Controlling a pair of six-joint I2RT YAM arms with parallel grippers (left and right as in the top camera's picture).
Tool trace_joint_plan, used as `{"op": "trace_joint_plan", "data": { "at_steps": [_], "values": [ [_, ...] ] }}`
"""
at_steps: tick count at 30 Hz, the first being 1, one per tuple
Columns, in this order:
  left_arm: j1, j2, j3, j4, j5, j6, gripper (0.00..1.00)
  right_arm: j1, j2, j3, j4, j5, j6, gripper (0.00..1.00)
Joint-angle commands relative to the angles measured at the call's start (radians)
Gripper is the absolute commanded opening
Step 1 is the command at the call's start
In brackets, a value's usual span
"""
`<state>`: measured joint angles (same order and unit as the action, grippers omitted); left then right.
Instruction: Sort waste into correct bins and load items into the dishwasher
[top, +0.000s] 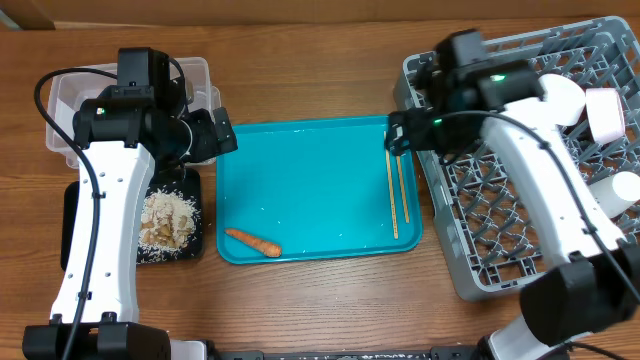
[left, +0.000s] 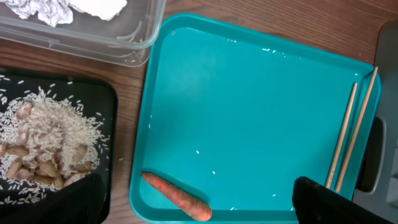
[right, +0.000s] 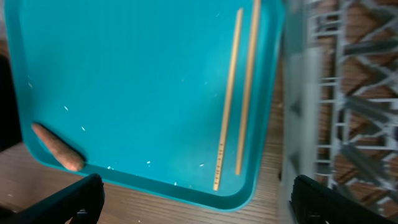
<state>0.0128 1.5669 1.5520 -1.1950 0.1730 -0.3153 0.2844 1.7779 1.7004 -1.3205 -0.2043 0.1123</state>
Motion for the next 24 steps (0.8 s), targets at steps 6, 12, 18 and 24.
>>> {"op": "trace_joint_plan", "data": {
  "at_steps": [6, 12, 18, 24],
  "values": [
    [-0.007, -0.001, 0.006, -0.010, 0.008, 0.000, 0.98, 0.115, 0.154, 0.000, 0.016, 0.047, 0.098, 0.95],
    [-0.007, -0.001, 0.006, -0.009, 0.007, 0.001, 0.98, 0.126, 0.282, 0.000, 0.018, 0.050, 0.127, 0.94],
    [-0.007, -0.001, 0.006, -0.009, 0.003, 0.001, 0.98, 0.126, 0.371, 0.000, 0.028, 0.066, 0.155, 0.91],
    [-0.007, -0.001, 0.006, -0.009, 0.000, 0.001, 0.99, 0.126, 0.407, 0.000, 0.031, 0.074, 0.163, 0.87]
  ]
}}
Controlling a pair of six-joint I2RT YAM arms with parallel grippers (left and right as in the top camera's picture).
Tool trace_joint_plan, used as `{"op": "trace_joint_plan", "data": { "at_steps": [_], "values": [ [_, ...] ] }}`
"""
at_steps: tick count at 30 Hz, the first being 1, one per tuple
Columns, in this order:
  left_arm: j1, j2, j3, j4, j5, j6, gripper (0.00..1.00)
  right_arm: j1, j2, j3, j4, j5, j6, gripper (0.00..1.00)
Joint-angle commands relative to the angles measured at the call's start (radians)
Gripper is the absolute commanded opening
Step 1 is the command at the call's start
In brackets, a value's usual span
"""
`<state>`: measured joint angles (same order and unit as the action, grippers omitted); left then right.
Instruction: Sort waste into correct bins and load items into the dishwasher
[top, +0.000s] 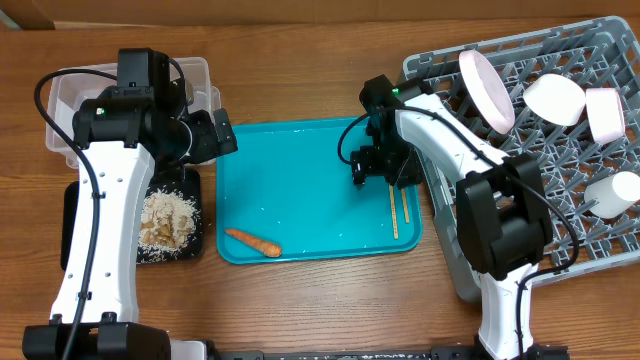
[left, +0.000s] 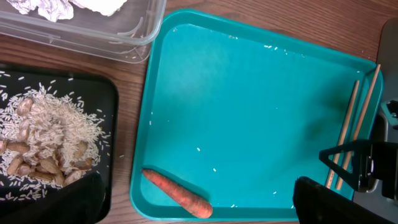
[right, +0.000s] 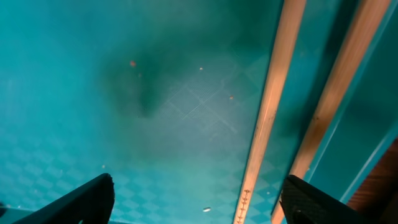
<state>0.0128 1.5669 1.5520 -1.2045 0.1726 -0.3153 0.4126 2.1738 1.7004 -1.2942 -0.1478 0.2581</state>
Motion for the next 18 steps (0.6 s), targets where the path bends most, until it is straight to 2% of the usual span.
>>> {"op": "trace_joint_plan", "data": {
  "at_steps": [1, 14, 18],
  "values": [
    [-0.007, -0.001, 0.006, 0.001, 0.001, 0.001, 0.98, -0.002, 0.014, 0.000, 0.006, 0.029, 0.030, 0.86],
    [-0.007, -0.001, 0.006, 0.004, 0.000, 0.001, 0.99, 0.000, 0.061, -0.071, 0.037, 0.042, 0.034, 0.82],
    [-0.007, -0.001, 0.006, 0.006, 0.000, 0.001, 0.99, 0.001, 0.061, -0.080, 0.042, 0.043, 0.035, 0.71]
  ]
}}
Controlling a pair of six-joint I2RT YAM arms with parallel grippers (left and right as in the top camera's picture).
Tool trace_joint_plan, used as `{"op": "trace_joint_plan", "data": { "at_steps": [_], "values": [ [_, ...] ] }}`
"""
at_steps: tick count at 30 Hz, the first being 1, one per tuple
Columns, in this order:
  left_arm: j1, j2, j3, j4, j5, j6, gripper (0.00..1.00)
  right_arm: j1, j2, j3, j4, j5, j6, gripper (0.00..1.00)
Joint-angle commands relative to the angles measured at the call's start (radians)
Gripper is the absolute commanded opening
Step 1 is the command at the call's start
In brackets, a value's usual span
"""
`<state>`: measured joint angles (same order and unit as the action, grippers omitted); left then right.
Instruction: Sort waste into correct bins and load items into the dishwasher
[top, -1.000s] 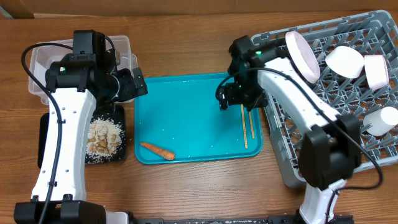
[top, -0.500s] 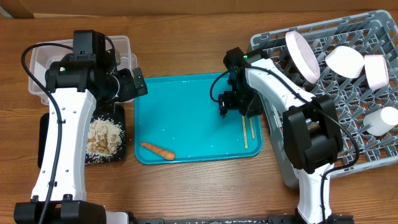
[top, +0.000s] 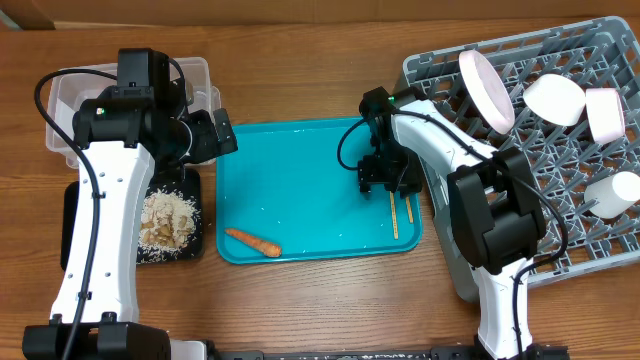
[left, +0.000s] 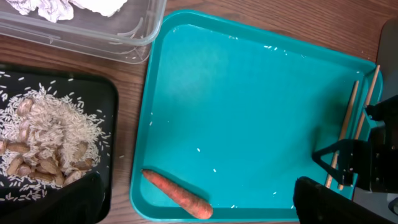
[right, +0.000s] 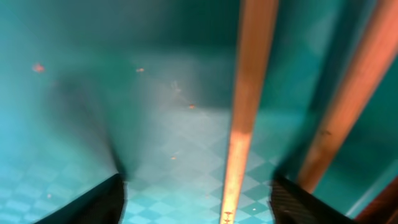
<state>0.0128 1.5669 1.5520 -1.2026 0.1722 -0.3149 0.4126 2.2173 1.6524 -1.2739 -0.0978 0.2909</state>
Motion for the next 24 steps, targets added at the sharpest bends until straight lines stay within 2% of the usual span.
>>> {"op": "trace_joint_plan", "data": {
  "at_steps": [1, 3, 5, 9, 13, 17, 24],
  "values": [
    [-0.007, -0.001, 0.006, 0.004, 0.001, 0.000, 0.99, 0.001, 0.018, -0.032, 0.024, -0.007, 0.002, 0.65],
    [-0.007, -0.001, 0.006, 0.003, 0.001, 0.000, 0.99, 0.002, 0.018, -0.032, 0.027, -0.007, 0.002, 0.55],
    [-0.007, -0.001, 0.006, 0.003, 0.001, 0.000, 0.99, 0.002, 0.018, -0.032, 0.031, -0.008, 0.002, 0.38],
    [-0.007, -0.001, 0.006, 0.003, 0.001, 0.000, 0.99, 0.003, 0.018, -0.032, 0.035, -0.007, 0.002, 0.20],
    [-0.007, -0.001, 0.006, 0.003, 0.002, 0.000, 0.99, 0.003, 0.018, -0.032, 0.036, -0.007, 0.002, 0.15],
    [-0.007, -0.001, 0.006, 0.003, 0.002, 0.000, 0.99, 0.003, 0.017, -0.032, 0.036, -0.007, 0.002, 0.05],
    [-0.007, -0.001, 0.006, 0.003, 0.002, 0.000, 0.99, 0.002, -0.032, -0.027, 0.036, -0.006, 0.002, 0.04]
  ]
}}
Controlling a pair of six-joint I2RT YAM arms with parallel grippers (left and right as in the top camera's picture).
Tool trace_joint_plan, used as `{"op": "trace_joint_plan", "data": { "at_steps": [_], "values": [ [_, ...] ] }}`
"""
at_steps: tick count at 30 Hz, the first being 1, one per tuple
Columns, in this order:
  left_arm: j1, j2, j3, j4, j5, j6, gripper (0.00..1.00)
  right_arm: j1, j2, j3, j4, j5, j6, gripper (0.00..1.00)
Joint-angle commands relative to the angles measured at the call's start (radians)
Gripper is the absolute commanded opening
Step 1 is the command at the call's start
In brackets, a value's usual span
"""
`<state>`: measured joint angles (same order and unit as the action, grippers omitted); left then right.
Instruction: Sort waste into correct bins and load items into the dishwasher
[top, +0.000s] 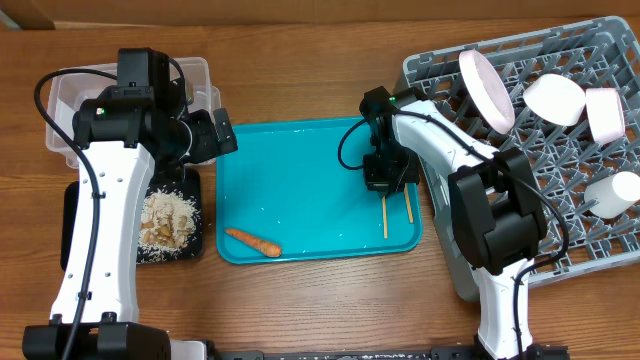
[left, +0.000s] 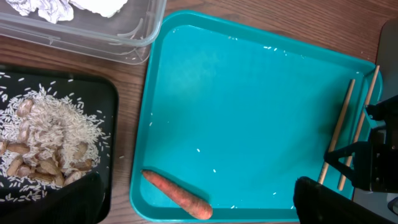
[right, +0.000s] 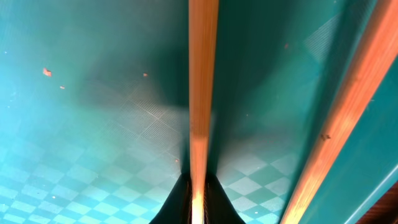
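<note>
On the teal tray lie a carrot at the front left and two wooden chopsticks at the right. My right gripper is down on the tray, shut on the left chopstick, which runs straight up between its fingertips. The second chopstick lies free beside it, along the tray's rim. My left gripper hovers open over the tray's left edge, with the carrot below it.
A grey dish rack at the right holds a pink plate and several cups. A black container of rice and scraps and a clear bin with foil stand left of the tray.
My right gripper, open astride the left chopstick before, is now shut on it. That chopstick's near end has shifted a little to the left. The left arm has not moved.
My right gripper was first high over the tray's right edge beside the rack. It then stood low and open over the chopsticks, then lower still astride the left one, and now grips it. The left arm and the carrot stayed put throughout.
</note>
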<state>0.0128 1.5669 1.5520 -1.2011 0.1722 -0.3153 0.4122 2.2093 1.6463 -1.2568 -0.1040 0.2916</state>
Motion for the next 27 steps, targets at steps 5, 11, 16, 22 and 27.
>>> {"op": "trace_joint_plan", "data": {
  "at_steps": [5, 11, 16, 22, 27],
  "values": [
    [-0.007, -0.001, 0.006, 0.002, 0.002, 0.000, 0.99, 0.003, -0.148, -0.014, 0.006, 0.018, -0.020, 0.04],
    [-0.007, -0.001, 0.006, 0.006, 0.002, 0.000, 0.99, -0.014, -0.352, -0.014, -0.050, 0.122, -0.181, 0.04],
    [-0.007, -0.001, 0.006, 0.009, 0.002, 0.000, 0.99, -0.050, -0.446, -0.014, -0.132, 0.307, -0.303, 0.04],
    [-0.007, -0.001, 0.006, 0.008, 0.005, -0.006, 0.99, -0.126, -0.445, -0.049, -0.176, 0.313, -0.370, 0.04],
    [-0.007, -0.001, 0.006, 0.008, 0.005, -0.006, 0.99, -0.200, -0.445, -0.130, -0.134, 0.313, -0.371, 0.04]
  ]
}}
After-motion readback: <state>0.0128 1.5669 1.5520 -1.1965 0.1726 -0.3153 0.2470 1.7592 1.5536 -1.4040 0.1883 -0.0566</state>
